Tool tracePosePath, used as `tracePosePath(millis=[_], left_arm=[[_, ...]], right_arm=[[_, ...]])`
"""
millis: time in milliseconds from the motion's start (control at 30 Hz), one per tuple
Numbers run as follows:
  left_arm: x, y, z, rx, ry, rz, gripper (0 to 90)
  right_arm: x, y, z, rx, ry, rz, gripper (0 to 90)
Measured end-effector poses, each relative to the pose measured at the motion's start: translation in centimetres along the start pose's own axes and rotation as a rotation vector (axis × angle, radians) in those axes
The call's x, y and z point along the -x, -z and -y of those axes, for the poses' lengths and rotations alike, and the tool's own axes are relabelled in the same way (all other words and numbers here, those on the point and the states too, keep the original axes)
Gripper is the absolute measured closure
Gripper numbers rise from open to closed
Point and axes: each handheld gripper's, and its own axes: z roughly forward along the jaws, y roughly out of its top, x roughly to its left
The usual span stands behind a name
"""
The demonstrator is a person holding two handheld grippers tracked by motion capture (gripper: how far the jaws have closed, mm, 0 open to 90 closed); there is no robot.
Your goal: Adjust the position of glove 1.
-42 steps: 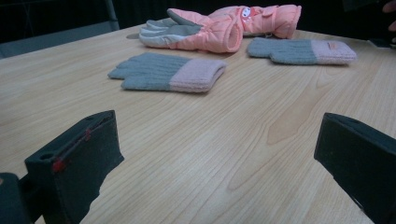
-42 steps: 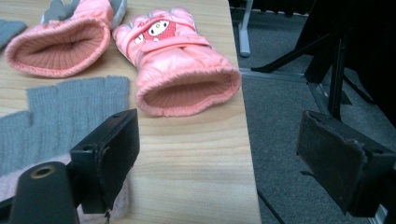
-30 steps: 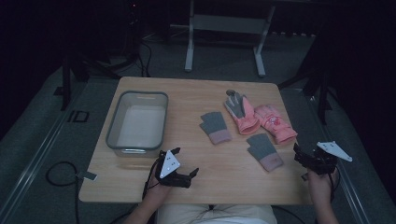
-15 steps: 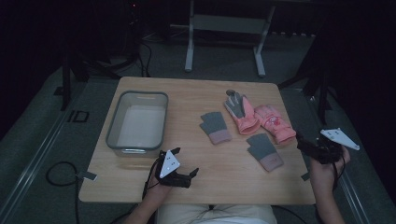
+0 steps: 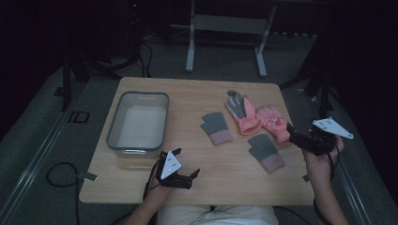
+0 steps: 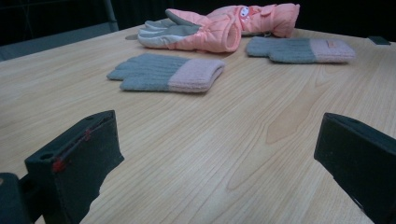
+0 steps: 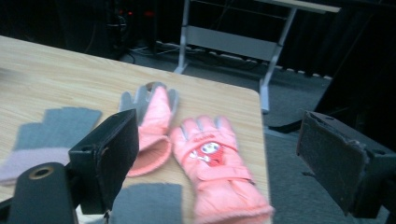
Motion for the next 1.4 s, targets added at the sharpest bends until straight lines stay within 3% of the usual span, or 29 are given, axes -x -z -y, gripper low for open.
tracePosePath(millis=[133,200,500,933,1067,1133,1267,1400], left_arm=[[0.0,0.0,0.0,0.004,0.003,0.000,0.0],[0.0,0.0,0.0,0.003,0.001,0.000,0.0],[-0.1,0.0,0.0,0.001,0.004,0.004,0.0],[-0.2,0.0,0.0,0.005,0.014,0.008,0.0],[-0.1,0.0,0.0,0.006,0.012,0.009,0.0],[-0.2,0.0,0.0,0.005,0.010,0.008,0.0],[-0.2,0.0,0.0,0.004,0.010,0.011,0.0],[-0.1,0.0,0.0,0.006,0.013,0.012,0.0]], right_arm=[[-0.6,-0.8,-0.6,-0.014,-0.037,-0.033,11.7],[-1.1,-1.0,-0.8,-0.003,-0.030,-0.051,11.5],[-3.9,-2.1,-2.0,0.032,0.032,-0.158,11.0],[-7.7,-5.0,-3.1,0.006,0.105,-0.311,22.4],[-8.7,-5.8,-3.1,-0.003,0.121,-0.332,24.5],[-9.9,-6.9,-3.0,-0.008,0.139,-0.355,29.2],[-10.9,-8.2,-2.7,-0.026,0.133,-0.415,32.3],[-11.7,-9.0,-2.4,-0.037,0.150,-0.433,33.4]])
